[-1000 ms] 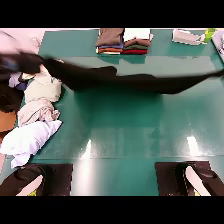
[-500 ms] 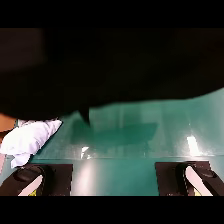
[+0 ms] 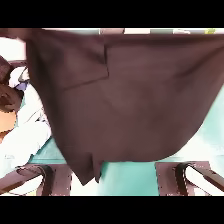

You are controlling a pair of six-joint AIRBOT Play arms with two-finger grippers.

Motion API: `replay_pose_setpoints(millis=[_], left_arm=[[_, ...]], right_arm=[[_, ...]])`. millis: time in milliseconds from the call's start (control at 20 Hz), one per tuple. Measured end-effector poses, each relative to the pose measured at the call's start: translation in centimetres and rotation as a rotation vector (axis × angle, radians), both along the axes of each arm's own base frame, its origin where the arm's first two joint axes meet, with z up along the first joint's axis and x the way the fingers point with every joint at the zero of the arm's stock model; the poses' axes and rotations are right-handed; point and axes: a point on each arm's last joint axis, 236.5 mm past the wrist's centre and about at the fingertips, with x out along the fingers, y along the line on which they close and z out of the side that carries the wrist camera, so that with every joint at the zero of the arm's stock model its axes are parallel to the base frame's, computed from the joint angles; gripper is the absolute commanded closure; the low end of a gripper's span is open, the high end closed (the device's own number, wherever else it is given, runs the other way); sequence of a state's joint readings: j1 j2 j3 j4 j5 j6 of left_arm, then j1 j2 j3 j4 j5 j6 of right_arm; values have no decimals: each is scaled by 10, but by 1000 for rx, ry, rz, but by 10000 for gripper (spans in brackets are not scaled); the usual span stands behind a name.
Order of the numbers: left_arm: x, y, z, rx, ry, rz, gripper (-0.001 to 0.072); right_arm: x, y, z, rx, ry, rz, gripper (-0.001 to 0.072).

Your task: Fold the shirts.

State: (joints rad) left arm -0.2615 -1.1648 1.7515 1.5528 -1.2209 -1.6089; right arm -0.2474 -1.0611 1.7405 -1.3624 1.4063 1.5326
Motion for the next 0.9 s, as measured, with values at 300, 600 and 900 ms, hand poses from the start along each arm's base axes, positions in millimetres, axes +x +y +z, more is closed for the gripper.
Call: replay_pose_setpoints(millis=[300,600,900], left_arm=[[80,-17,-182,63,286,28,683],[116,-1,-224,-4,303,84,683],[73,12,-265,65,528,3,683]], right_arm=[[61,0,-195,89,404,38,696],[103,-7,-241,102,455,45,696],[80,-20,-251,113,520,35,696]])
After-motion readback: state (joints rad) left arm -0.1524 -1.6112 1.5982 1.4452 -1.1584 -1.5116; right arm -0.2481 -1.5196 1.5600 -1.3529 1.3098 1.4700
